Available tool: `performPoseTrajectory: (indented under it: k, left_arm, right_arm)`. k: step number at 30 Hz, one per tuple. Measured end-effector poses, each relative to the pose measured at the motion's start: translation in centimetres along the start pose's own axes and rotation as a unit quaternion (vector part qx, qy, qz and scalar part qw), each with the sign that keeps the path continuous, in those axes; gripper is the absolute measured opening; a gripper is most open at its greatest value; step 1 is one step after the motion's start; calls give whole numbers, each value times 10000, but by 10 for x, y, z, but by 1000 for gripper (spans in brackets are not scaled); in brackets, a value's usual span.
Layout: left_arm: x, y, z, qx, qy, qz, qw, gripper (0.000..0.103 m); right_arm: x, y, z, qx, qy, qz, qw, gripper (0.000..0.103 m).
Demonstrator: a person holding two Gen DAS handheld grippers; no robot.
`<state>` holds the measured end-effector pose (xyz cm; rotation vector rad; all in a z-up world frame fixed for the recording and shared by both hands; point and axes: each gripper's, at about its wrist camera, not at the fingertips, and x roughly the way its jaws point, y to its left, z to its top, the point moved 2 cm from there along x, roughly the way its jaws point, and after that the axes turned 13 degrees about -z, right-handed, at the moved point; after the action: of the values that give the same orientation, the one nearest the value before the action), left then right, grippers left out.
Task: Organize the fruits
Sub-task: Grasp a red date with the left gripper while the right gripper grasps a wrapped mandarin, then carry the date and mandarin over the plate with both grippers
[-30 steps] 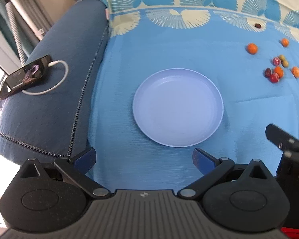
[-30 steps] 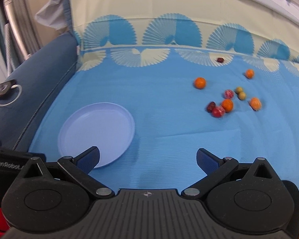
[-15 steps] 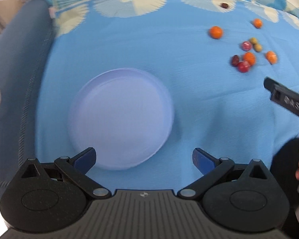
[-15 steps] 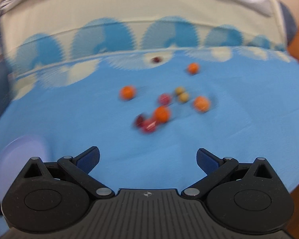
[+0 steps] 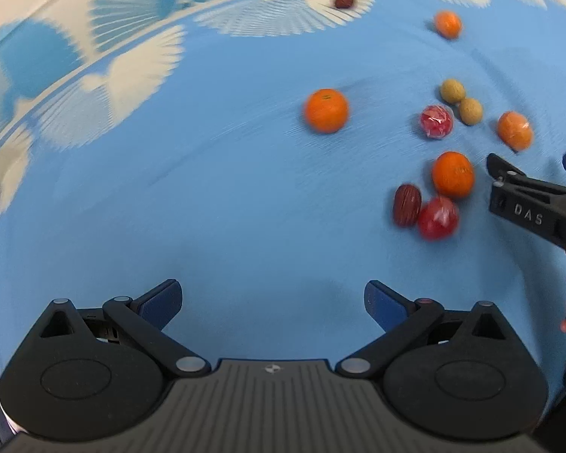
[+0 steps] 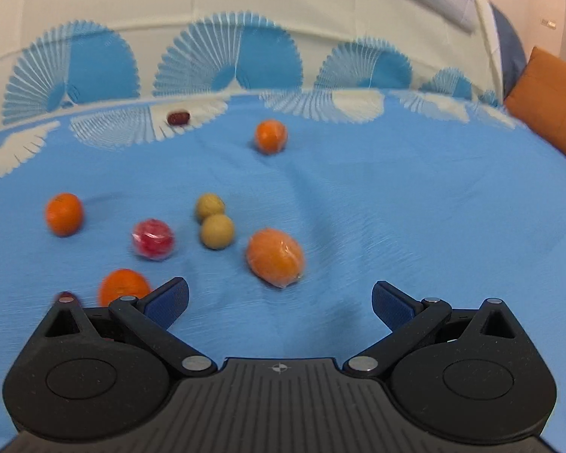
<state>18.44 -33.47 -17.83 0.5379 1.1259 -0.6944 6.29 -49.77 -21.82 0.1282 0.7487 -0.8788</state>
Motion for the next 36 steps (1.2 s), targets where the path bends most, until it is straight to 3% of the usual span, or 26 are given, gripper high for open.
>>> performPoseTrajectory:
  k: [5,9,12,14,16,17,18,19,20,23,26,32,36]
  left_arm:
    - [39,-25,27,659,135,-270,9974,103]
    - [49,-32,41,714,76,-516,9961,103]
    - [55,-36,49,731,-8,-657,9952,101]
    - [60,-38,53,748,1,-770,9942,92]
    - [57,-38,52,657,23,-1069,9921,69]
    - [54,-40,52,648,-37,-1208,9906,62]
    - [47,-42,49,715,-129,-1282,9891,38]
    - [45,-45,48,827,-188,-1320,9876,34]
    - [44,-46,47,871,-221,-1321,9872,34]
    - [38,-48,41,899,-348,-1262,9873,33]
    - [18,-40,32,779,-458,-1097,9898,33]
    - [-52,-9,-6,311,-754,-680,9943,34]
    - [-108,20,-49,-101,-858,-381,9955,34]
  right_arm:
    - [19,9,5,-292,-147,152,9994,102]
    - [24,5,9,-99,-72,251,9996,102]
    - [20,-1,11,-18,-140,55,9999,102]
    - [25,-7,10,184,-95,-23,9998,102]
    - [28,-10,8,299,-17,56,9995,101]
    - [27,-10,8,304,-43,90,9995,93]
    - [25,-10,7,304,-133,196,9993,83]
    - [22,-11,8,308,-250,266,9989,53]
    - [21,-12,8,355,-282,445,9980,39]
    - [21,-18,10,573,-299,470,9968,38]
    - [20,-28,12,822,-437,196,9955,38]
    - [12,-43,13,972,-667,-280,9926,38]
    - [-34,-45,18,856,-1203,-522,9877,38]
